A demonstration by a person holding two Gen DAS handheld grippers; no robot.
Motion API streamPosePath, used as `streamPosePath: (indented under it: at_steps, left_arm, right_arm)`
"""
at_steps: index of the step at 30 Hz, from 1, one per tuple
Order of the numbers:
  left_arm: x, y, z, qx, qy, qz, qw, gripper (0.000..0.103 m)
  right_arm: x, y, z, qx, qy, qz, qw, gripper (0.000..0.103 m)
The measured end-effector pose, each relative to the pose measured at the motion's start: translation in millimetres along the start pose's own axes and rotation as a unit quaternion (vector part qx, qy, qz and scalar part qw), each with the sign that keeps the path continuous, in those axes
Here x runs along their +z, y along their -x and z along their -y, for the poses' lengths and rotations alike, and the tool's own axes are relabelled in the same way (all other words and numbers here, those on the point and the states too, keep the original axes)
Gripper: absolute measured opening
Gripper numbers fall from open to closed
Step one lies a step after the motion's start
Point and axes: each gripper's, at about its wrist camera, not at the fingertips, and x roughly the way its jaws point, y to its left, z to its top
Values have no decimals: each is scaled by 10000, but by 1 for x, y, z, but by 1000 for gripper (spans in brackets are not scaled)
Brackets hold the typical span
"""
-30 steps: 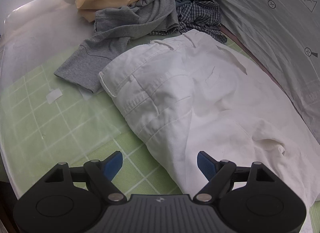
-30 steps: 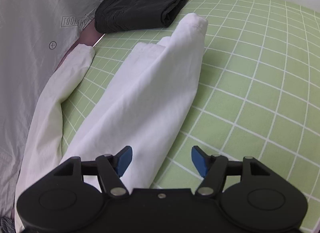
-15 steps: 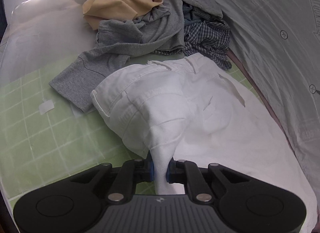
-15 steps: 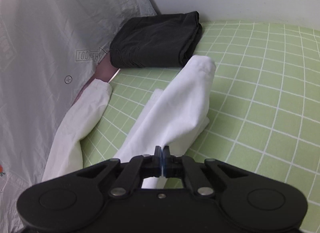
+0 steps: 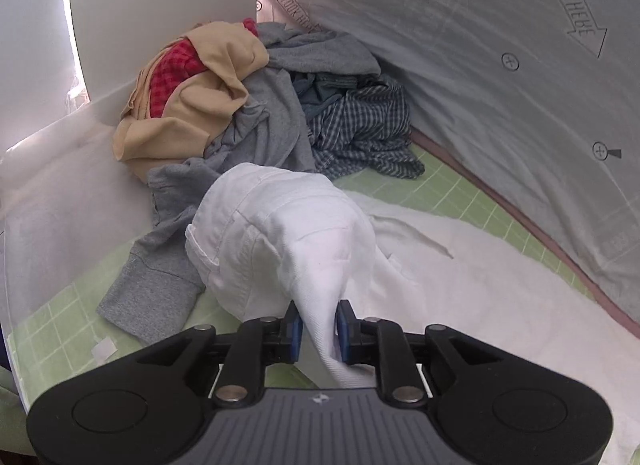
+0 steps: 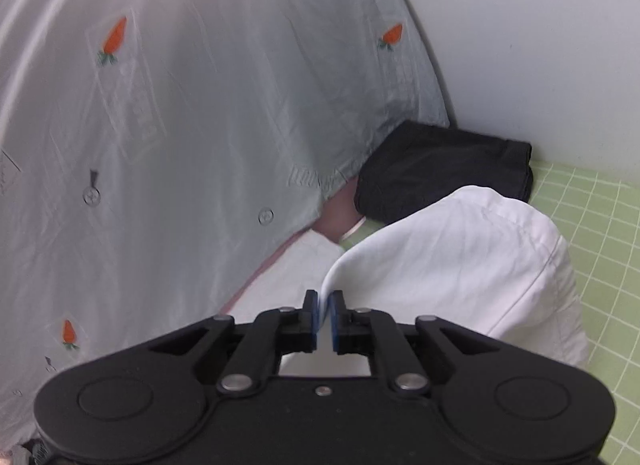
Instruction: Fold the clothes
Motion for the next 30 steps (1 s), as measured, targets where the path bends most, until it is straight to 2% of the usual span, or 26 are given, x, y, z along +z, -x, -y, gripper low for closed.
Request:
streamPosePath:
  at_steps: [1, 2, 3, 5, 10, 13, 14, 15, 16, 17, 23, 27, 30]
  left_arm:
    - [-6, 0, -5, -78, 69, -71, 9999, 31]
    - [-13, 3, -12, -151, 191, -72, 9997, 40]
    - [-19, 5, -19, -171, 299, -65, 9994, 48]
    - [-32, 9, -31, -202, 470, -81, 9987, 51]
    - [-59, 2, -53, -222, 694, -473, 9962, 51]
    - [-66, -4, -59, -312, 1017, -626, 9924, 51]
    - [-67, -4, -60, -350, 1124, -618, 9911, 55]
    - [-68, -6, -59, -374, 1187, -628, 9902, 62]
    - [-69, -9, -57, -383, 1202, -659, 9898, 64]
    - [-70, -11, -54, -380, 1192, -686, 9898, 65]
    - [-77, -16, -45, -370, 1231, -935, 9873, 69]
    - [-82, -11, -38, -549, 1039, -991, 9881, 81]
    - [-84, -20, -36, -508, 1060, -1042, 9876, 81]
  right_arm:
    - [-6, -12, -1, -171, 47, -221, 9996, 12]
    - [-12, -14, 2, -201, 16, -308, 9993, 14]
    - [-17, -12, 7, -190, -53, -319, 9993, 23]
    - [-31, -4, 21, -271, -210, -378, 9987, 34]
    - [-63, 1, 63, -572, -600, -797, 9934, 33]
    - [-76, -5, 73, -575, -792, -1000, 9902, 33]
    - [-79, -8, 75, -523, -874, -1054, 9892, 34]
    - [-81, -12, 75, -487, -940, -1081, 9885, 35]
    - [-82, -17, 75, -454, -1004, -1103, 9878, 36]
    - [-83, -22, 73, -449, -1013, -1131, 9874, 41]
    - [-83, -54, 58, -634, -855, -1241, 9865, 41]
    - [-77, -63, 54, -711, -840, -1224, 9864, 46]
    - [-73, -66, 52, -725, -739, -1215, 9872, 46]
